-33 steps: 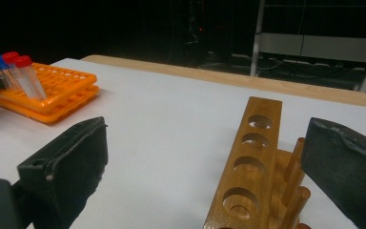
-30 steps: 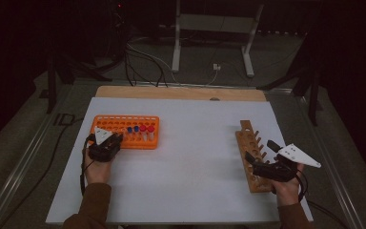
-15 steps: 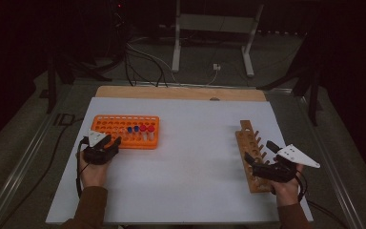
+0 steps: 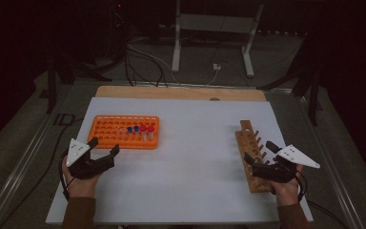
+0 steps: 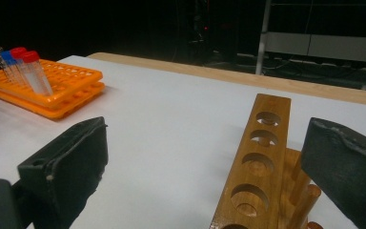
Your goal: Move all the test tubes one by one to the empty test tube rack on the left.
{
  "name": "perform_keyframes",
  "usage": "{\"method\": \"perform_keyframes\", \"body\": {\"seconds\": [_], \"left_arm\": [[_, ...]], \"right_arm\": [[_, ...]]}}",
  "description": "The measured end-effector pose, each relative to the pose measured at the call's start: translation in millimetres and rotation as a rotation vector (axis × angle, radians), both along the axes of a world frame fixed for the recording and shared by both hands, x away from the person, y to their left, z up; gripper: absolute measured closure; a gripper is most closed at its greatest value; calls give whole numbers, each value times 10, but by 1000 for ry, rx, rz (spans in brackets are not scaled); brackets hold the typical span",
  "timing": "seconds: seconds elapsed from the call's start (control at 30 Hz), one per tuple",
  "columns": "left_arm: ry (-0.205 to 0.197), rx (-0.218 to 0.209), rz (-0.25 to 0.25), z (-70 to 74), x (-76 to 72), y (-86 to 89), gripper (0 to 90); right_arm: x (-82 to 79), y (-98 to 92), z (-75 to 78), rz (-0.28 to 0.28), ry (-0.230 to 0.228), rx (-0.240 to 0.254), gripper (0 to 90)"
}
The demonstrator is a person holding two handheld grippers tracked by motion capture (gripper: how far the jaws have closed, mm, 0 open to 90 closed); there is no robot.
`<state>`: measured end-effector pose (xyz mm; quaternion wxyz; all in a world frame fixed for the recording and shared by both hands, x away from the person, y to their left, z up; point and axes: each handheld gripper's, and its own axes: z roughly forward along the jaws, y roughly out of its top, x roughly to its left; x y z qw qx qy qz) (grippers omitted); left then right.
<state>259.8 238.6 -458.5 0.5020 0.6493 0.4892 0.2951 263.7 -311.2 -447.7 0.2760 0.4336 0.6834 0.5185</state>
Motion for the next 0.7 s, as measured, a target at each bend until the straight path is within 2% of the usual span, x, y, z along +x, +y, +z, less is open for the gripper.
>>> {"method": "perform_keyframes", "body": {"seconds": [0.23, 0.37, 0.53, 0.7], "left_arm": [[-10, -2, 7, -3, -118, 15, 22], [-27, -18, -7, 20, -181, 11, 7], [-43, -7, -20, 43, -251, 4, 4], [-56, -14, -16, 59, -270, 3, 4]], "right_arm": [[-6, -8, -1, 2, 0, 5, 23], [-10, -10, -3, 2, 0, 4, 23], [-13, -12, -6, 3, 1, 7, 23], [-12, -17, -10, 0, 3, 11, 23]]}}
